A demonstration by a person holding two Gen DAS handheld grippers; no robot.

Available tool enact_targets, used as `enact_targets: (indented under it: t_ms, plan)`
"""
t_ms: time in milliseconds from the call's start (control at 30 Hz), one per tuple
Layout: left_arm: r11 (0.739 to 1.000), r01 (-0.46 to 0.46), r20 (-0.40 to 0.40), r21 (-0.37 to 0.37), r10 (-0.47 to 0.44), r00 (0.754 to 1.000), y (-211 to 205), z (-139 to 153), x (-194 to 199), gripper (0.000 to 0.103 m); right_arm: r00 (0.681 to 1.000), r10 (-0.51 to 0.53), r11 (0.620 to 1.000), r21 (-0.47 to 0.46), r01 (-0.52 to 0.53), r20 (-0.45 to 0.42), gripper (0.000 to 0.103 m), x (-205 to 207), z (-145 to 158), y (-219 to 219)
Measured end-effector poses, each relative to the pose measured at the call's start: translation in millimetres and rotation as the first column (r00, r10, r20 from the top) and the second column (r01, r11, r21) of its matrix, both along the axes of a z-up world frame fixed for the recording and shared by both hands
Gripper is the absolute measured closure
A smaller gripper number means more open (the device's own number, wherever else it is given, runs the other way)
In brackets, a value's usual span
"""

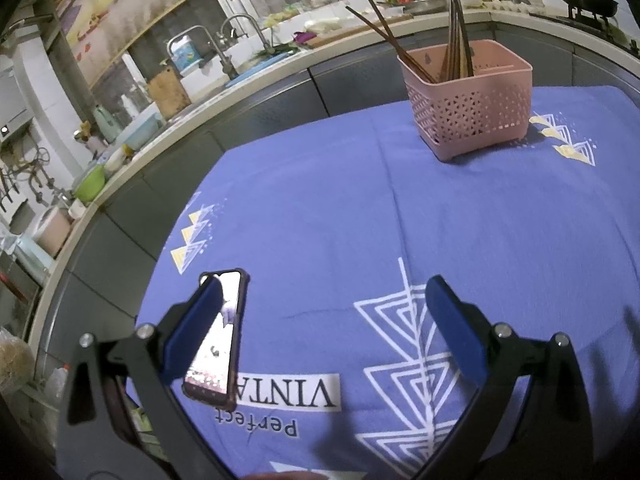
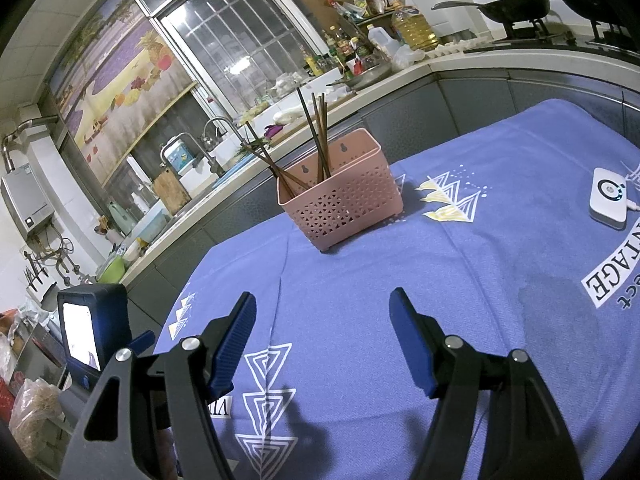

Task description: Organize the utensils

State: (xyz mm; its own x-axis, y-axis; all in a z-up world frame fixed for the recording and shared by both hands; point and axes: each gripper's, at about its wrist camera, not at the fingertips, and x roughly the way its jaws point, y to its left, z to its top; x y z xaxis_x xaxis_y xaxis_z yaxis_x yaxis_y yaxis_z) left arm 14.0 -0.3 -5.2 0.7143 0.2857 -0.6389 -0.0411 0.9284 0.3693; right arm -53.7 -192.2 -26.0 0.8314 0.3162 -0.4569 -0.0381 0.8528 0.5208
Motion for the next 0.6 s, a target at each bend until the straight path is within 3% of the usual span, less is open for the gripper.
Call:
enact_targets:
  t_ms: [600]
  plan:
    - [1.0,0.009,-0.004,0.005,-0.009,1.0,-2.1,-2.7,-0.7,0.006,1.0,0.0,1.0,0.0,0.0,0.0,0.034,-0.2,0.5,0.4]
